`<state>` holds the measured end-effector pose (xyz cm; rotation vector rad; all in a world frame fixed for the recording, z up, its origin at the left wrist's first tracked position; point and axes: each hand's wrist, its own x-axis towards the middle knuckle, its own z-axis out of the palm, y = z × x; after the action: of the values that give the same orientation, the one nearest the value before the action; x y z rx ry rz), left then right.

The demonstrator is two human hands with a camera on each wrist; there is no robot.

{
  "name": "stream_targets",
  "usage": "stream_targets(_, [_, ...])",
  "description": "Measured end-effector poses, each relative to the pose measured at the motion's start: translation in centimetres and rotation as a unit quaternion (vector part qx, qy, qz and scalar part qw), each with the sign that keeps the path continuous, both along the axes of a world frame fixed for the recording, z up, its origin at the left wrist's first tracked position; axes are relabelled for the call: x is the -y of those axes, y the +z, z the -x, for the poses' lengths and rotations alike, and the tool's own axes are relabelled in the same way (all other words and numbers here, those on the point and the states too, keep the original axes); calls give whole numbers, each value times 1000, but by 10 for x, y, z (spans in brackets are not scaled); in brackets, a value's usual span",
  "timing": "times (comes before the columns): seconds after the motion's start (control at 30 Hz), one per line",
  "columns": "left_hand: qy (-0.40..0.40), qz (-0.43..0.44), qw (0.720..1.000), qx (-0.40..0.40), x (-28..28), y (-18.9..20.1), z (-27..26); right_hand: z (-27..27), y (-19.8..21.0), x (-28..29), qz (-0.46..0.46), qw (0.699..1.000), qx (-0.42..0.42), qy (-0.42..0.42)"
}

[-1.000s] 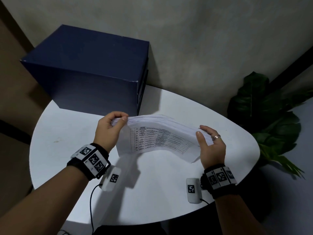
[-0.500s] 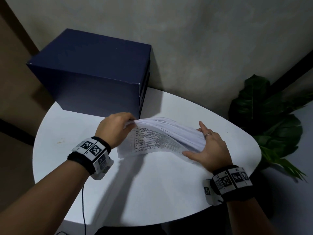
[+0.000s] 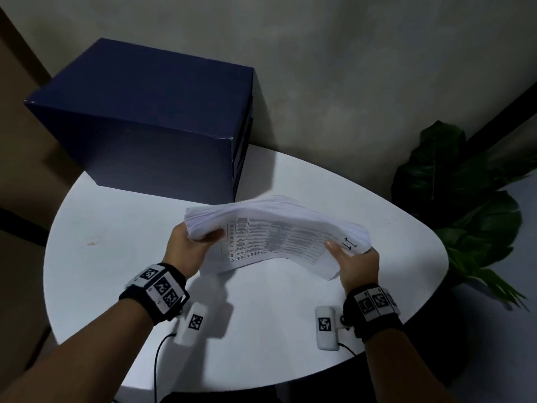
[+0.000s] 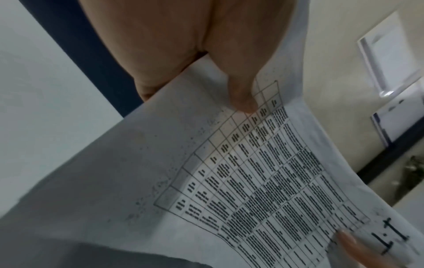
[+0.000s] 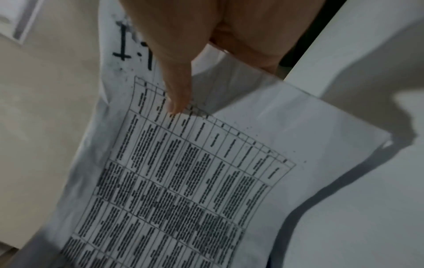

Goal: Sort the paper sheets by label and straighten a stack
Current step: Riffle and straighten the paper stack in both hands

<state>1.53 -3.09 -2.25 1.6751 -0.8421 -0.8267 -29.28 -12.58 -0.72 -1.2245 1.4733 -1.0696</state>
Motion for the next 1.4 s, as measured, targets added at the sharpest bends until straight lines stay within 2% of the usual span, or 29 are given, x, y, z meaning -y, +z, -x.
stream_targets(0.07, [13, 16, 1000, 7, 3, 1, 3, -1, -3, -1, 7, 1000, -6, -9])
stream_targets(0.2, [27, -25, 999, 10, 4, -11, 14, -10, -13, -12, -36, 999, -4, -1])
stream_targets(0.3, [61, -27, 998, -4, 14, -6, 14, -6, -1, 1, 8, 998, -59, 3])
stream_targets(0.4, [33, -77, 996, 3, 25, -7, 8, 7, -6, 12, -18, 990, -135, 33])
stream_targets(0.5, [-26, -215, 976, 32, 23, -34, 7, 21, -52, 13, -154, 959, -218, 91])
stream_targets(0.57, [-67, -237, 968, 45, 17, -62, 11, 24, -80, 9, -206, 942, -243, 101])
stream_targets(0.6, [-87, -228, 968, 63, 15, -78, 12, 23, -87, 7, -219, 939, -249, 96])
stream_targets(0.67, [-112, -218, 964, 98, 14, -68, 17, 22, -93, 2, -217, 932, -275, 91])
stream_targets(0.73, [-124, -222, 964, 78, 14, -58, 15, 23, -92, 0, -209, 931, -283, 95])
stream_targets(0.77, [-119, -238, 961, 69, 12, -54, 13, 24, -92, 0, -202, 933, -282, 99])
stream_targets(0.9, [-88, -310, 944, 68, -3, -81, 10, 28, -93, -13, -215, 931, -278, 99])
stream_targets(1.07, [-11, -310, 950, 41, -14, -64, 15, 29, -91, -20, -245, 922, -290, 81])
stream_targets(1.2, [-90, -335, 936, 61, -24, -80, 14, 29, -87, -29, -236, 920, -302, 85])
stream_targets(1.4, [-72, -225, 970, 54, 1, -55, 32, 39, -56, -16, -167, 945, -278, 44])
